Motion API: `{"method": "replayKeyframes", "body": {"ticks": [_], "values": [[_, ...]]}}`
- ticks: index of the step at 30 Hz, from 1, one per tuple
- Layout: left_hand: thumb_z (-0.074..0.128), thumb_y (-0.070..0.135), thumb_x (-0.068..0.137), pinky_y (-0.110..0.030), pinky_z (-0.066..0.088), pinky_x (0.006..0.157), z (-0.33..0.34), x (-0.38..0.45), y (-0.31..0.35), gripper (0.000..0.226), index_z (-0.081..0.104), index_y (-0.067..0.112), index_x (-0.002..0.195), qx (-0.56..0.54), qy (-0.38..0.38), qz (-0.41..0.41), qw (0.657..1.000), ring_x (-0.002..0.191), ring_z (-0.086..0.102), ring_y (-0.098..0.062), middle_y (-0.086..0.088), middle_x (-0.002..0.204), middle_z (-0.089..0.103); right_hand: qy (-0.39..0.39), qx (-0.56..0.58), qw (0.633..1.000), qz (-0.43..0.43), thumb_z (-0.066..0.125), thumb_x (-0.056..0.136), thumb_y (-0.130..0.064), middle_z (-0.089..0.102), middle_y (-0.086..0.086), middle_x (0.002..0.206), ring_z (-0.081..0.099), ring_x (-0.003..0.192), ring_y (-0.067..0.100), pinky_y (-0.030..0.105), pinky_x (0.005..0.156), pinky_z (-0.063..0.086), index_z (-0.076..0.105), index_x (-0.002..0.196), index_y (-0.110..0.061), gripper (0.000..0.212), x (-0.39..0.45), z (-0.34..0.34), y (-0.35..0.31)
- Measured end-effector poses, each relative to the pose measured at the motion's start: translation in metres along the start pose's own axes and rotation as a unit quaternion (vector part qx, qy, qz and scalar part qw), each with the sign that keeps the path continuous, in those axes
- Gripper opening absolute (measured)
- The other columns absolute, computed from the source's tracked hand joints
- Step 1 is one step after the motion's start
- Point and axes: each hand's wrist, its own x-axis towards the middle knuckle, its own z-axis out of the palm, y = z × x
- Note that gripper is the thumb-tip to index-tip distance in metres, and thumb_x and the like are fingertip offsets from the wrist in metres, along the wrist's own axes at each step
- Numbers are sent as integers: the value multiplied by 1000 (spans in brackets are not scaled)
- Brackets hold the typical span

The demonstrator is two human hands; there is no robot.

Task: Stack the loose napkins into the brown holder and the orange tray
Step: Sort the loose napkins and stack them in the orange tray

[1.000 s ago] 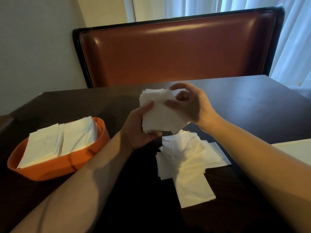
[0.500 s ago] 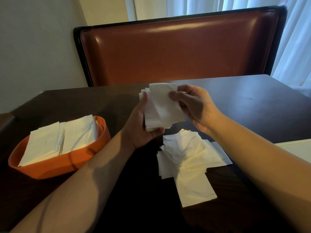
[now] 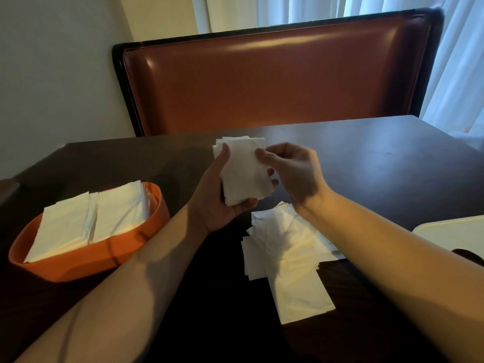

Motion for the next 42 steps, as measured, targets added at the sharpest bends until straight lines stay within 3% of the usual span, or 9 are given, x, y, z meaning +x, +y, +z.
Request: {"method": "replayKeyframes", "body": {"ticks": [6,10,14,18,21,27,33,39,42], "values": [[50,35,93,-28,46,58,2,-3,-1,26,60,16,107,20,12,-8,1000,70,70,-19,-5,79,74,-19,-3,1000,25,75,87,-28,67,8,95,64,86,20,21,57,52,65,98,-9,24,3,2,13],[43,36,102,-47,54,90,5,1,-1,33,58,12,118,-38,51,35,997,97,71,-27,-12,102,74,-39,-57,995,73,71,82,-58,68,9,112,67,101,23,31,73,57,61,117,-10,60,7,4,13],[41,51,100,-52,45,106,5,2,-4,58,49,3,133,-61,51,46,996,119,61,-35,-23,126,64,-145,-45,978,145,78,81,-35,73,14,91,71,84,29,39,78,60,68,96,-3,37,-1,3,9],[45,39,103,-48,49,100,3,7,-7,38,57,10,123,51,64,108,991,116,62,-34,-19,120,66,-129,-70,989,27,80,79,-11,70,-4,68,68,64,7,21,58,56,68,84,-5,14,6,-5,9],[61,15,93,-47,50,95,-6,12,-4,24,61,16,118,134,134,164,968,112,61,-35,-16,118,65,-103,-242,957,-122,79,82,-10,60,-12,67,57,58,-1,9,52,42,62,82,-13,17,18,-17,7],[63,-4,80,-41,56,84,-13,16,-9,41,61,16,117,299,170,94,934,91,62,-20,-5,104,63,-195,-313,929,-15,83,78,-16,63,1,92,57,75,9,13,59,49,57,112,-2,45,24,-32,20],[55,0,82,-43,53,86,-19,19,-10,32,62,12,111,341,167,128,916,95,61,-26,-9,102,66,-150,-294,942,-63,82,80,-14,52,-3,65,47,46,1,13,42,35,57,78,-12,25,29,-31,28],[59,-8,79,-26,50,71,-16,20,-12,36,65,11,109,306,176,136,926,85,57,-13,0,96,63,-159,-397,901,-75,78,44,-79,58,2,117,60,103,25,39,85,56,54,113,-33,87,35,-36,36],[58,-9,79,-27,52,69,-16,18,-11,39,62,11,112,305,159,123,931,84,58,-14,-3,98,62,-150,-371,905,-146,77,69,-61,56,-3,123,56,108,13,12,84,48,51,129,-28,73,31,-38,34]]}}
